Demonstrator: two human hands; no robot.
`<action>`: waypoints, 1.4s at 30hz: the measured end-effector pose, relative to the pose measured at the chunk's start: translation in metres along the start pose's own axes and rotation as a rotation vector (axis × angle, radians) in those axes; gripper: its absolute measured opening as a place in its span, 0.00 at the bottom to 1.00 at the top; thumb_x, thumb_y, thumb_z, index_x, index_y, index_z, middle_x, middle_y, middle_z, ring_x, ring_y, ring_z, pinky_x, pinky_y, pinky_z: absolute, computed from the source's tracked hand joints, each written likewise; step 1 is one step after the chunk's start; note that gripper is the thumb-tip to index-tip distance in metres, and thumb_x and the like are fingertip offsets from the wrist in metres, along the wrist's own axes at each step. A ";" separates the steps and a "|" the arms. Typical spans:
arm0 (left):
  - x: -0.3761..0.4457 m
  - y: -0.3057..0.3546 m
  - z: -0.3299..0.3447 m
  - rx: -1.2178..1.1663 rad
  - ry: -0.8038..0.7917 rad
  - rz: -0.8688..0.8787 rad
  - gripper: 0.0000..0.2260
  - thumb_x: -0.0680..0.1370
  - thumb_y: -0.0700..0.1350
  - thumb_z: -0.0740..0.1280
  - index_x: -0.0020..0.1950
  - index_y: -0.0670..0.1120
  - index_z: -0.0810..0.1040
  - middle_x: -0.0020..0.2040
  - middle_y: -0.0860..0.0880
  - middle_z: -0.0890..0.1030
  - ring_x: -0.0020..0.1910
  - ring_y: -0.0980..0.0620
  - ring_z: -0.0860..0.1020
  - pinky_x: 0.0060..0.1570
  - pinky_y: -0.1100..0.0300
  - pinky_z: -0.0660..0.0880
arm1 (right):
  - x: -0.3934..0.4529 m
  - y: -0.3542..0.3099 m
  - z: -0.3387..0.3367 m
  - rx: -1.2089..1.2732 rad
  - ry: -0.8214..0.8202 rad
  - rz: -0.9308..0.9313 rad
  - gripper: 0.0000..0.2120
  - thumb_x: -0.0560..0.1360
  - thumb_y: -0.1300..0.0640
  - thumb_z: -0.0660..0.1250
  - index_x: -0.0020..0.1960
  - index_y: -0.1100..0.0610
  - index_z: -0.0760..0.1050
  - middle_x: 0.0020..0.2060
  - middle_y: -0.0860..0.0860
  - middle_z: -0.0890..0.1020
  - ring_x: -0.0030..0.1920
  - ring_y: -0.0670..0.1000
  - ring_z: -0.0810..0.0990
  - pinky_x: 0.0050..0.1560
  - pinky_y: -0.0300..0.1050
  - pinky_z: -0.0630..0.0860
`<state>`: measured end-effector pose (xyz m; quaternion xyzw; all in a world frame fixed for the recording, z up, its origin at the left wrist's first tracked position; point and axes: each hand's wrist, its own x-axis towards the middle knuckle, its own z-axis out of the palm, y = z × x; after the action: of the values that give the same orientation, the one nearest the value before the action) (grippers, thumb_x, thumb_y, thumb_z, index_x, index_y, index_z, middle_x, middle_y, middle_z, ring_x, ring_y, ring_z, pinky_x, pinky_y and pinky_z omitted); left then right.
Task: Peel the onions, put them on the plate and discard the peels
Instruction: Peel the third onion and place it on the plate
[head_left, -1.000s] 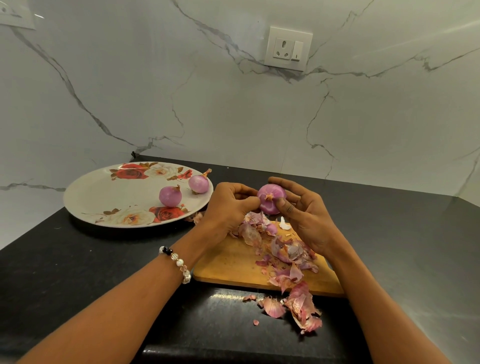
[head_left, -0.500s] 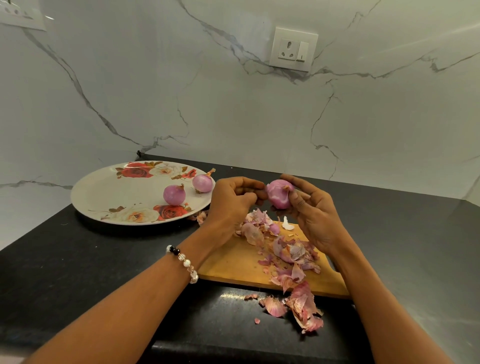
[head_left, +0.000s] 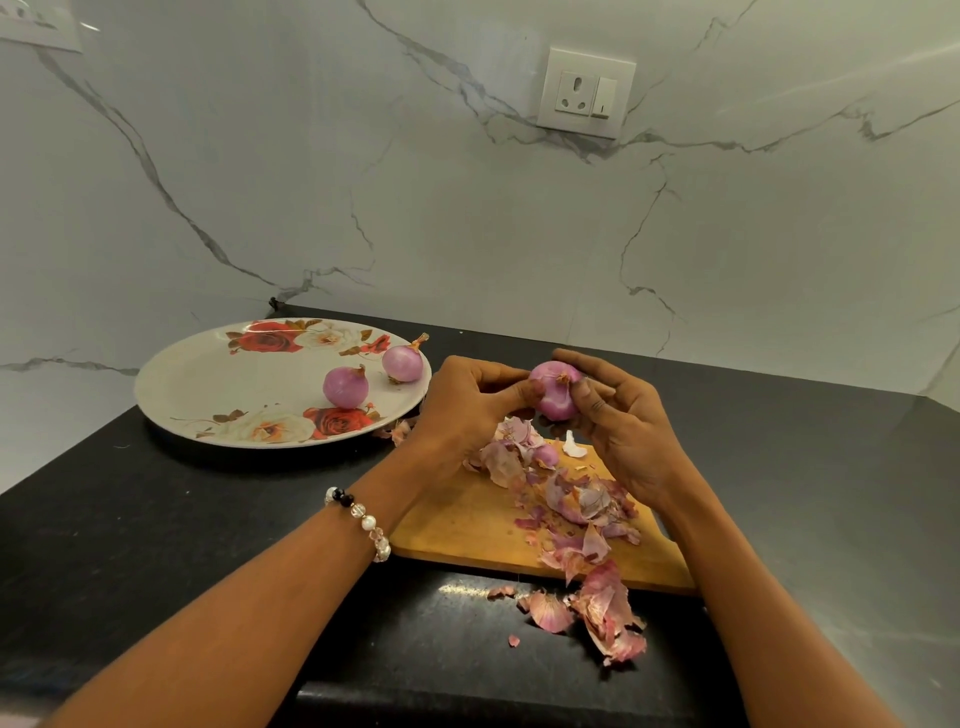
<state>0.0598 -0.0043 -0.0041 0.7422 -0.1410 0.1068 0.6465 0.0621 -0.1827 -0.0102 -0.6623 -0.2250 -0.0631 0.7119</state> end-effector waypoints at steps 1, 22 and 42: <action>0.000 -0.001 -0.001 0.014 0.005 0.008 0.16 0.72 0.48 0.72 0.58 0.45 0.81 0.46 0.53 0.84 0.44 0.57 0.83 0.44 0.66 0.79 | 0.000 0.001 0.000 0.001 0.000 0.003 0.31 0.67 0.37 0.74 0.64 0.53 0.77 0.56 0.55 0.84 0.58 0.59 0.83 0.51 0.45 0.82; 0.005 -0.006 0.001 0.251 0.078 0.202 0.17 0.76 0.49 0.69 0.62 0.45 0.79 0.56 0.49 0.82 0.49 0.59 0.79 0.46 0.72 0.75 | 0.000 -0.001 -0.001 0.063 0.006 0.028 0.17 0.76 0.57 0.62 0.63 0.58 0.76 0.52 0.55 0.85 0.51 0.58 0.84 0.43 0.43 0.82; 0.002 -0.008 -0.006 0.420 0.032 0.295 0.12 0.76 0.42 0.68 0.60 0.42 0.80 0.51 0.45 0.84 0.45 0.55 0.80 0.42 0.73 0.75 | 0.000 0.005 -0.001 -0.226 -0.092 -0.009 0.20 0.77 0.57 0.64 0.68 0.58 0.74 0.60 0.58 0.81 0.56 0.57 0.83 0.44 0.47 0.83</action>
<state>0.0644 0.0023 -0.0096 0.8298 -0.2120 0.2386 0.4578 0.0643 -0.1831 -0.0152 -0.7393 -0.2519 -0.0611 0.6215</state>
